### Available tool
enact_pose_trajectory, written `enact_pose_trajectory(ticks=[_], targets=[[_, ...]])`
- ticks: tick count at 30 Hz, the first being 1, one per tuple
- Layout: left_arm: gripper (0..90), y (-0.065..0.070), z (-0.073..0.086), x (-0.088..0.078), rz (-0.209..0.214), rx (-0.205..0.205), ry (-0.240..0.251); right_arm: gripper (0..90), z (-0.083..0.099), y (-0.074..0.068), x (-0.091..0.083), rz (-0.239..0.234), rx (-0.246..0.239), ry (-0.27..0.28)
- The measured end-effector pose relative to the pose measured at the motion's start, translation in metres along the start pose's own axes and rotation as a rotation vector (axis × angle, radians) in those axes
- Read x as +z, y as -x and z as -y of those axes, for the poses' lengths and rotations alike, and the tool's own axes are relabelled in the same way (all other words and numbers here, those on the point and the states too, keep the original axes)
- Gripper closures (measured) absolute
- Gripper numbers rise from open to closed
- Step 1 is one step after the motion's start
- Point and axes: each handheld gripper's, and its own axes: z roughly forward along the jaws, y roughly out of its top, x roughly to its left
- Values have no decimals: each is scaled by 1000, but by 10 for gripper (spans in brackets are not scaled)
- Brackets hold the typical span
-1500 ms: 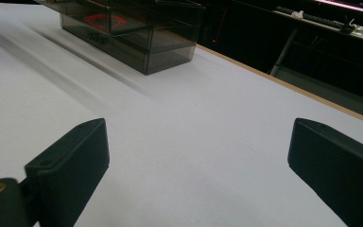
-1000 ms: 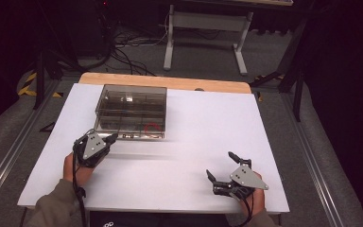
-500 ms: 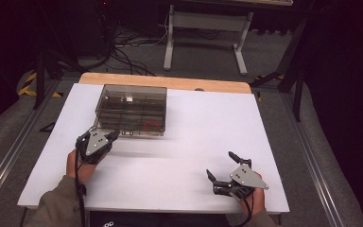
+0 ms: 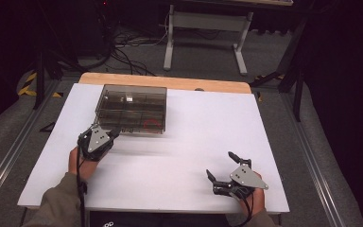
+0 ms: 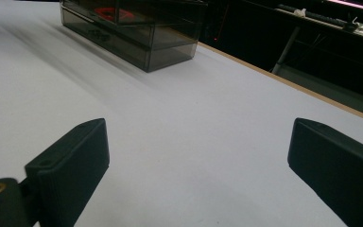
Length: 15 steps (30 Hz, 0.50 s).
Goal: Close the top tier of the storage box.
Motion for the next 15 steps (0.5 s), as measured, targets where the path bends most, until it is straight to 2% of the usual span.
enact_pose_trajectory(ticks=[15], targets=[[896, -3, -2, 5, -13, -6, 2, 67, 0, 0, 0, 1, 0, -2]])
